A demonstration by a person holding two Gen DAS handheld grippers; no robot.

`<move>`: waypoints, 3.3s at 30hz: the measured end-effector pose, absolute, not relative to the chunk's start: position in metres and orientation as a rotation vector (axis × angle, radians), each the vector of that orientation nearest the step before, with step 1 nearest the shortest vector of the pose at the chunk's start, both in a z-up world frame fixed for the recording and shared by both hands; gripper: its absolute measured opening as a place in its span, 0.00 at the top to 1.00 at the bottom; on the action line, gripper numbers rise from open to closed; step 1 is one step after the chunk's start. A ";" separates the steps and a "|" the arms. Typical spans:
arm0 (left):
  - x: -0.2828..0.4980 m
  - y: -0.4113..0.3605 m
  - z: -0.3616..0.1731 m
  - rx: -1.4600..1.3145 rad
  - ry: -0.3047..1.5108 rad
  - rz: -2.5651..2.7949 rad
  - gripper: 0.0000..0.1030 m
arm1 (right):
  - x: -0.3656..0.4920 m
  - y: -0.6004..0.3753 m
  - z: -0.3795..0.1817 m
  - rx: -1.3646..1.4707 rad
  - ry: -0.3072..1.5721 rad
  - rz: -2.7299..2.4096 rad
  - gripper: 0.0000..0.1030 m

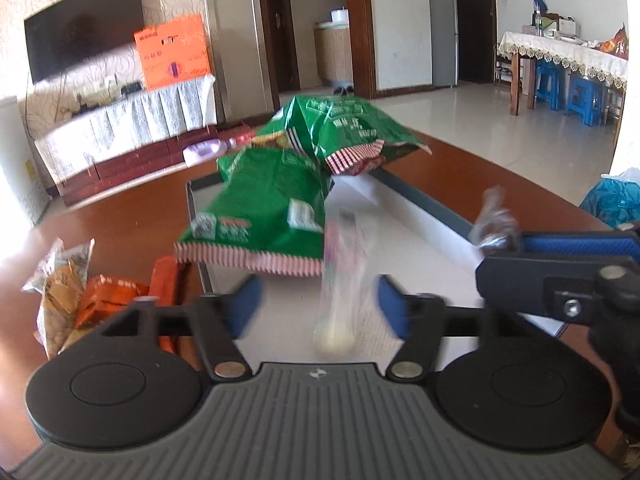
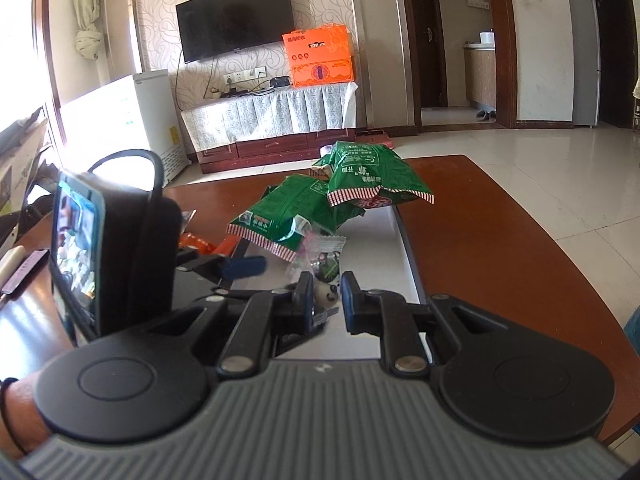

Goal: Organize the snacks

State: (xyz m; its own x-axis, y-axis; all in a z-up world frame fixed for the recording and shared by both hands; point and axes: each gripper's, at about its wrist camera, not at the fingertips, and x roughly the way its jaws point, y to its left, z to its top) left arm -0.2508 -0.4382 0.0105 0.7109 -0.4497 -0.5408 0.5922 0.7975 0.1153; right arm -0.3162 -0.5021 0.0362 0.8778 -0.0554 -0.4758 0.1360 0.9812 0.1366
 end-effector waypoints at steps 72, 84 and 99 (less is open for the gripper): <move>-0.201 -0.274 0.044 0.181 0.558 -0.259 0.19 | -0.247 -0.402 0.006 -0.082 0.612 0.194 0.65; -0.192 -0.251 0.044 0.157 0.580 -0.214 0.19 | -0.203 -0.368 -0.010 -0.220 0.678 0.216 0.65; -0.197 -0.254 0.042 0.160 0.587 -0.247 0.19 | -0.221 -0.378 -0.009 -0.123 0.760 0.210 0.77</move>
State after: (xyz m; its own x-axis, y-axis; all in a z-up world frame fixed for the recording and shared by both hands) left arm -0.1966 -0.2538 0.0423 0.8045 -0.1841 -0.5647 0.2748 0.9582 0.0791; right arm -0.2207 -0.3776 -0.0093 0.7050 0.1439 -0.6944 -0.2323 0.9720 -0.0345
